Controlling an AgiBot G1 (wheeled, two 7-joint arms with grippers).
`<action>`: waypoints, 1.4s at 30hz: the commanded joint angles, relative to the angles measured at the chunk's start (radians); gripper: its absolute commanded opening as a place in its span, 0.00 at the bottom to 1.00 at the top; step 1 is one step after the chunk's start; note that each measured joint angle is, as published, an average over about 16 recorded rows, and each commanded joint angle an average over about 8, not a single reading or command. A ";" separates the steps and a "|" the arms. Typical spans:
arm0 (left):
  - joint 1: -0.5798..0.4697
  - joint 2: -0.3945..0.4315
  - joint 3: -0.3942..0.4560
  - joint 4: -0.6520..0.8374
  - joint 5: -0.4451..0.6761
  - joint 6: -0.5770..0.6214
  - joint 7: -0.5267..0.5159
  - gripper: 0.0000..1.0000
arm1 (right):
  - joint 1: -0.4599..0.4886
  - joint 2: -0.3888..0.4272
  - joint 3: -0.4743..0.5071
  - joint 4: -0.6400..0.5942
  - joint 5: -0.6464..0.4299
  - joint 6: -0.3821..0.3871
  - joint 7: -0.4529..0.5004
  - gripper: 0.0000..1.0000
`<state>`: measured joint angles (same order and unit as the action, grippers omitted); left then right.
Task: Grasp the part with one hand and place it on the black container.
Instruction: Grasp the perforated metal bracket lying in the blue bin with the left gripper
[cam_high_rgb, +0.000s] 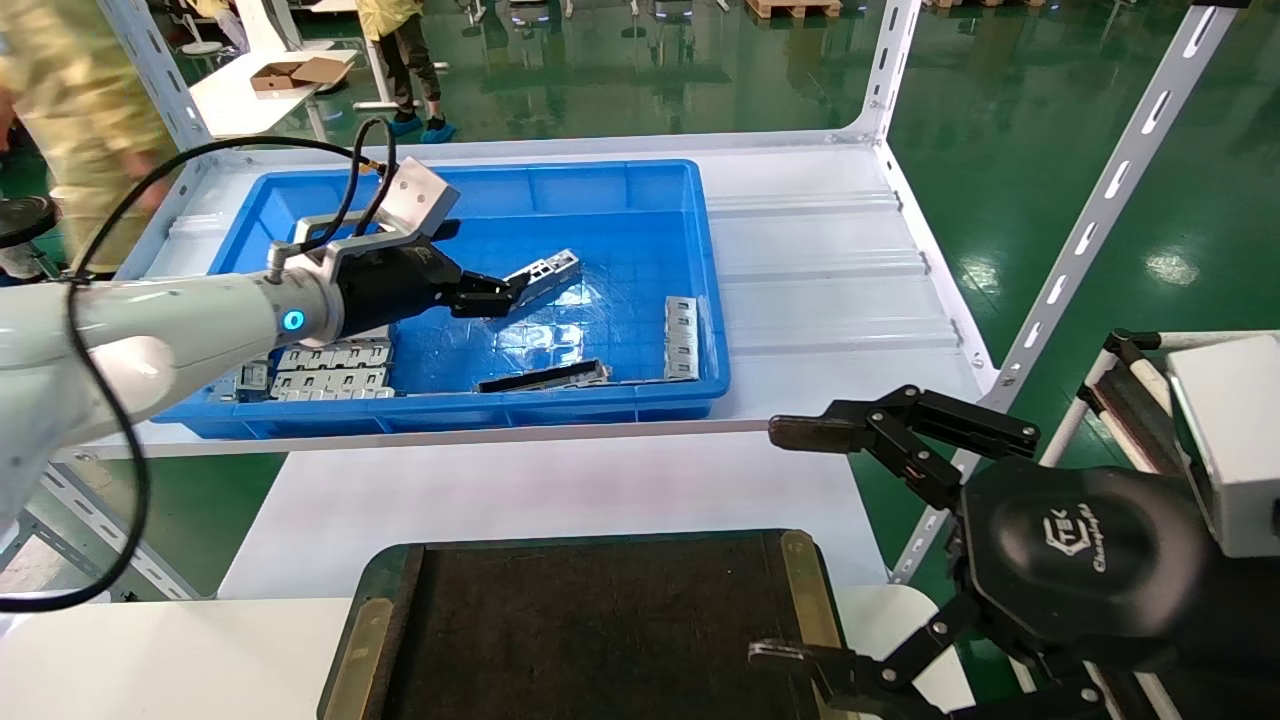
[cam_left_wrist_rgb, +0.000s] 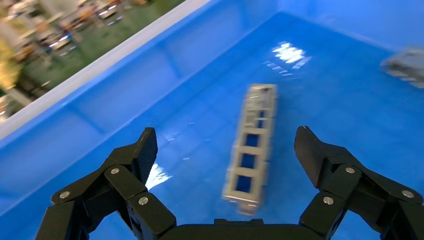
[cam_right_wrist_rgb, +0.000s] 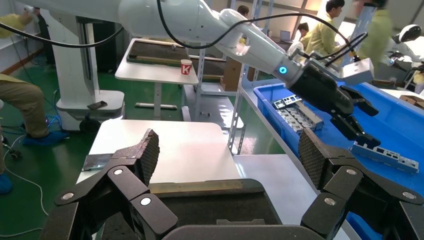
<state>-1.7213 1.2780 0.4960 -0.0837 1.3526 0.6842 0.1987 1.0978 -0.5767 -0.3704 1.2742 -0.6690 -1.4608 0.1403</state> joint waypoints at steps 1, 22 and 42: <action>-0.008 0.027 0.000 0.030 0.002 -0.059 0.008 1.00 | 0.000 0.000 0.000 0.000 0.000 0.000 0.000 1.00; 0.041 0.080 0.016 0.005 -0.011 -0.112 -0.045 0.25 | 0.000 0.000 0.000 0.000 0.000 0.000 0.000 0.30; 0.067 0.077 0.057 -0.009 -0.016 -0.129 -0.099 0.00 | 0.000 0.000 -0.001 0.000 0.000 0.000 0.000 0.00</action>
<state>-1.6543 1.3553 0.5533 -0.0931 1.3369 0.5552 0.1008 1.0979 -0.5765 -0.3709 1.2742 -0.6687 -1.4606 0.1401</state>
